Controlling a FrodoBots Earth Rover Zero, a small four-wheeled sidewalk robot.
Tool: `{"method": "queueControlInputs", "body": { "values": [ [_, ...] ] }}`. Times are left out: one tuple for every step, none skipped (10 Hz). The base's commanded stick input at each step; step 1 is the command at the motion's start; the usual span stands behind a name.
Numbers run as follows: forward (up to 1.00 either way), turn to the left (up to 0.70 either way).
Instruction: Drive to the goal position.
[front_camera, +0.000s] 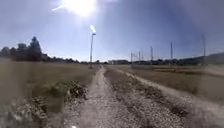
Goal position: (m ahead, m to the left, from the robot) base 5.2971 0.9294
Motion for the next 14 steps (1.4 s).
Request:
{"method": "queueControlInputs", "body": {
  "values": [
    [0.70,0.00],
    [0.81,0.00],
    [0.85,0.00],
    [0.85,0.00],
    [0.85,0.00],
    [0.85,0.00],
    [0.85,0.00],
    [0.85,0.00],
    [0.85,0.00],
    [0.85,0.00],
    [0.85,0.00],
    [0.85,0.00],
    [0.85,0.00],
    [0.85,0.00]
  ]
}}
